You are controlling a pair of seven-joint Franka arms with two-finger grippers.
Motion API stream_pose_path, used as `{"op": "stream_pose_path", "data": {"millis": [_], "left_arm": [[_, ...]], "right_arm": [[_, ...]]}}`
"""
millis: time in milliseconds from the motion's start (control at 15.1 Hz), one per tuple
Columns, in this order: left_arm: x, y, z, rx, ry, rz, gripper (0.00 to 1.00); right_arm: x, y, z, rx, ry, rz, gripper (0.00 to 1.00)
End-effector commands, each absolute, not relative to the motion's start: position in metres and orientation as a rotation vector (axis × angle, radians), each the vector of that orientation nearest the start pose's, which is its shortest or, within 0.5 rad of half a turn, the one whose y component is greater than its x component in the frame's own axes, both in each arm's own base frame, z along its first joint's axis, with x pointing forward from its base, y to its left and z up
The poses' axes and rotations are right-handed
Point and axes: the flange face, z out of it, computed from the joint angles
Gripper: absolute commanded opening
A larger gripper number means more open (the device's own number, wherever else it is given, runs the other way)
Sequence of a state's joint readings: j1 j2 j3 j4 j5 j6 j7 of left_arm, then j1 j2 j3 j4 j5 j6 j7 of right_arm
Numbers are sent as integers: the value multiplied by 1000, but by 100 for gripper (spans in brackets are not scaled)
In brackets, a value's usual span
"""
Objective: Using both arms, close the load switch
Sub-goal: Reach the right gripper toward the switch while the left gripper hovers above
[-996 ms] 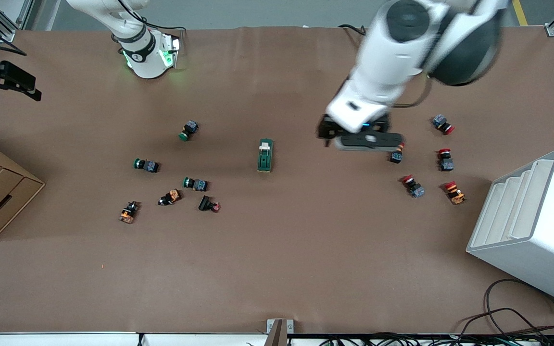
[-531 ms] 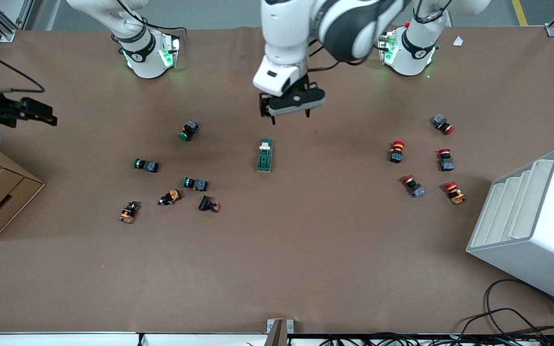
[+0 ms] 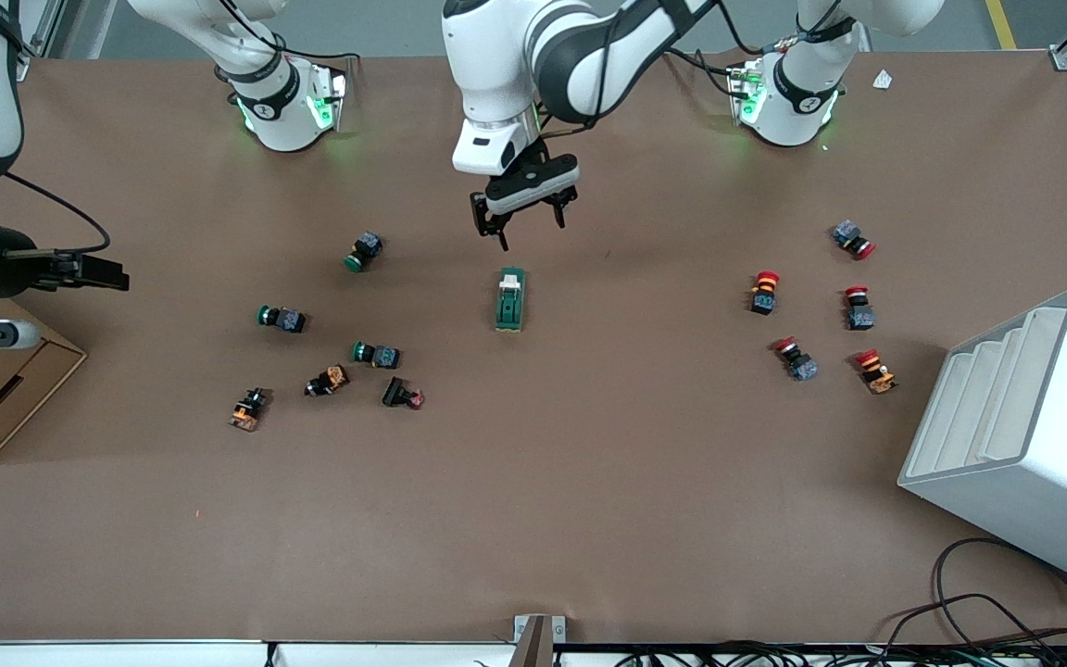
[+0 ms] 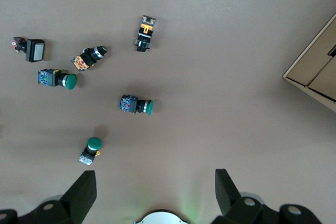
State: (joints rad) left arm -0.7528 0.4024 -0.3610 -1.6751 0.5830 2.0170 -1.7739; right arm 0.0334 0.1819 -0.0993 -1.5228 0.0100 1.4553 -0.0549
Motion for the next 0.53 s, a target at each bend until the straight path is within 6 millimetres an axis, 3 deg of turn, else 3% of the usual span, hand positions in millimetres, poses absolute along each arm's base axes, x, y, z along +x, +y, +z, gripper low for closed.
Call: {"op": "stream_pose_path", "data": {"millis": [0, 199, 332, 465], "left_arm": [[328, -562, 364, -2930, -606, -692, 97], [312, -564, 342, -2933, -621, -725, 99], [302, -565, 323, -2911, -615, -782, 100], [275, -573, 295, -2899, -621, -831, 100]], "right_arm": [[587, -34, 544, -3123, 32, 375, 100], [587, -34, 542, -3115, 117, 376, 100], [592, -19, 536, -3113, 218, 376, 100], [602, 4, 520, -3080, 257, 369, 100]]}}
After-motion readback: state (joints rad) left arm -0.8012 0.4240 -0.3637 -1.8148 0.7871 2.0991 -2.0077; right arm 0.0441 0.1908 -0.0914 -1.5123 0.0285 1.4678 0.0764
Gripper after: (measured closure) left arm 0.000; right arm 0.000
